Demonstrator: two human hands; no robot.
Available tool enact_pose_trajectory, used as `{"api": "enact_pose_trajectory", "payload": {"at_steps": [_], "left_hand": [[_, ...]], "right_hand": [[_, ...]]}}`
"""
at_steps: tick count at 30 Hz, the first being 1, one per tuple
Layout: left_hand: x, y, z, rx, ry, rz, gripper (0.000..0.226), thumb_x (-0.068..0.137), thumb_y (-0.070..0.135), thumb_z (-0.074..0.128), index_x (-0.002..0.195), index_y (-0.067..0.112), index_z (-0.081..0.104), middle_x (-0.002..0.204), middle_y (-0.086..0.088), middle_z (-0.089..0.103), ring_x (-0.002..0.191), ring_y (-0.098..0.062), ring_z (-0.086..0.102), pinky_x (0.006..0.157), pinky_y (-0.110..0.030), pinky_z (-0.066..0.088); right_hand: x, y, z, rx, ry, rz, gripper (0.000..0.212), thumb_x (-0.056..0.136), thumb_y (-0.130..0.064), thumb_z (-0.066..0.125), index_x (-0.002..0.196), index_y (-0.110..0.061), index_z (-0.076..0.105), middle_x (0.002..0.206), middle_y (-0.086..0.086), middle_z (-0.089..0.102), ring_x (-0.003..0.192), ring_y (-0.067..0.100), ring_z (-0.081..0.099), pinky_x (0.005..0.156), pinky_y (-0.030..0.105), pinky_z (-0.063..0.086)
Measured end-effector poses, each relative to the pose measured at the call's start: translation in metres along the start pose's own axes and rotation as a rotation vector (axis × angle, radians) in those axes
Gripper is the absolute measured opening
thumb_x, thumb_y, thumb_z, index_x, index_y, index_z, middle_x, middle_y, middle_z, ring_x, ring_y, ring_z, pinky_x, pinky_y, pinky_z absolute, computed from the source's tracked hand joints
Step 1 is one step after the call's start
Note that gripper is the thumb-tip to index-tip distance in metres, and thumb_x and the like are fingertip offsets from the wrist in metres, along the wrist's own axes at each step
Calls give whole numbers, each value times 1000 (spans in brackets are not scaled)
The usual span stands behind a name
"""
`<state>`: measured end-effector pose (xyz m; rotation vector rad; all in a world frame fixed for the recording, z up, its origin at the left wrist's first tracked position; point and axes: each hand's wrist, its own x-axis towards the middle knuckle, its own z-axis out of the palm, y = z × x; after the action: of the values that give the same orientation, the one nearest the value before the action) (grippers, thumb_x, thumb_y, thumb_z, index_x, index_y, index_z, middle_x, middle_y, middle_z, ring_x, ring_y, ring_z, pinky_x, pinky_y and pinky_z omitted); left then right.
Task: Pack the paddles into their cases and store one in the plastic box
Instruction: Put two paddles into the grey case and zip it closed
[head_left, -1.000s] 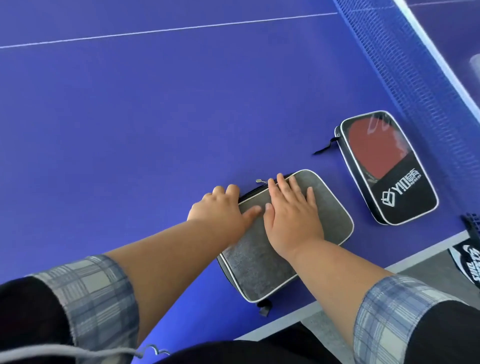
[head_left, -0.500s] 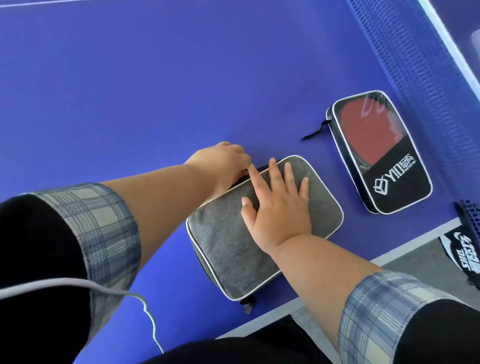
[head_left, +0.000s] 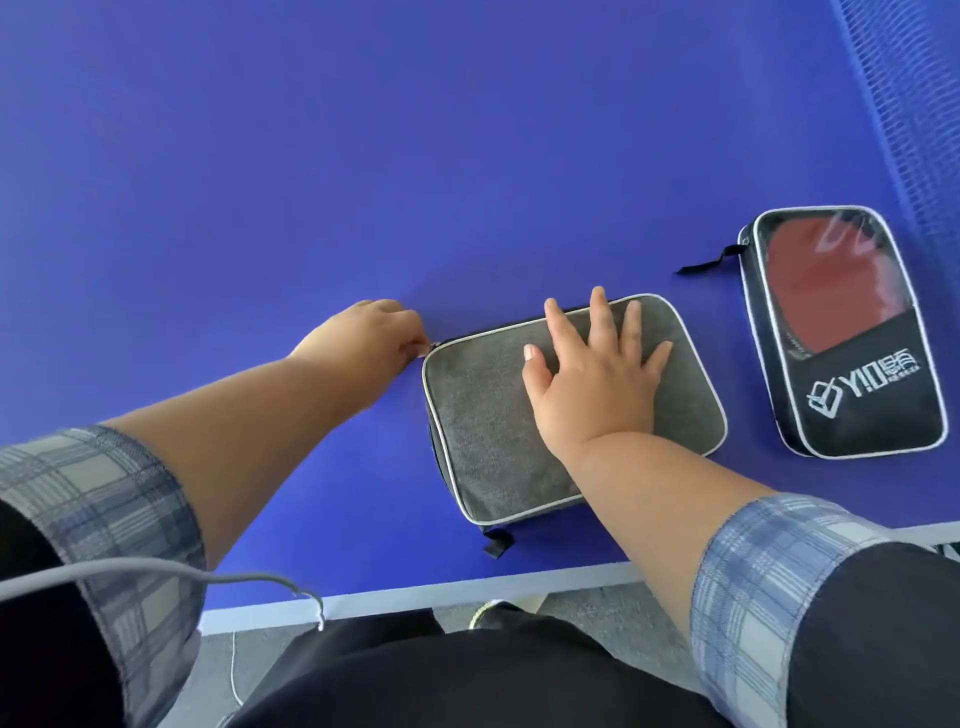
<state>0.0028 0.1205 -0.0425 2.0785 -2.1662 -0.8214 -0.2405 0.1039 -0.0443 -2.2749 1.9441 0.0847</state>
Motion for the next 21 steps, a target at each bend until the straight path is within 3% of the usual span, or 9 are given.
{"api": "enact_pose_trajectory", "payload": {"at_steps": [2,4,6,11,16,21], "left_hand": [[-20,2,6,-50,53,-72,18,100,26,50,104,22,66,101,3,59,96,-20,54,76,-37,48],[-25,7,9,-64,73,-135,18,101,28,48,103,23,65,100,4,57,93,-20,54,73,-37,48],[-25,12,10,-65,86,-189,19,101,31,47,103,24,64,103,3,57,93,-21,54,75,-41,52],[-38,19,22,-31,89,-287,12,99,26,50,104,26,61,104,2,56,93,-23,57,70,-40,52],[-80,26,42,-70,106,-358,24,101,40,44,102,24,61,98,2,55,90,-23,56,71,-43,53],[-116,61,72,-66,80,-316,24,99,37,44,94,23,62,94,4,55,90,-21,55,63,-36,48]], "right_hand": [[-4,2,-2,26,45,-136,59,95,-58,31,149,-38,37,162,9,29,149,42,18,109,75,20],[-12,7,-3,-42,43,-416,61,93,-61,37,150,-37,37,161,10,29,147,46,19,107,77,20],[-18,9,-1,-186,-18,-660,68,89,-71,30,150,-42,32,163,8,25,147,48,16,105,79,17],[-14,5,1,-242,-95,-568,78,83,-85,9,153,-51,10,168,4,10,149,47,3,108,78,7],[-13,5,4,-234,-63,-577,78,83,-85,7,152,-50,14,166,4,16,149,46,7,108,78,11],[-12,7,6,-212,-57,-575,80,82,-86,7,153,-49,13,167,4,14,150,45,7,109,77,10]]}}
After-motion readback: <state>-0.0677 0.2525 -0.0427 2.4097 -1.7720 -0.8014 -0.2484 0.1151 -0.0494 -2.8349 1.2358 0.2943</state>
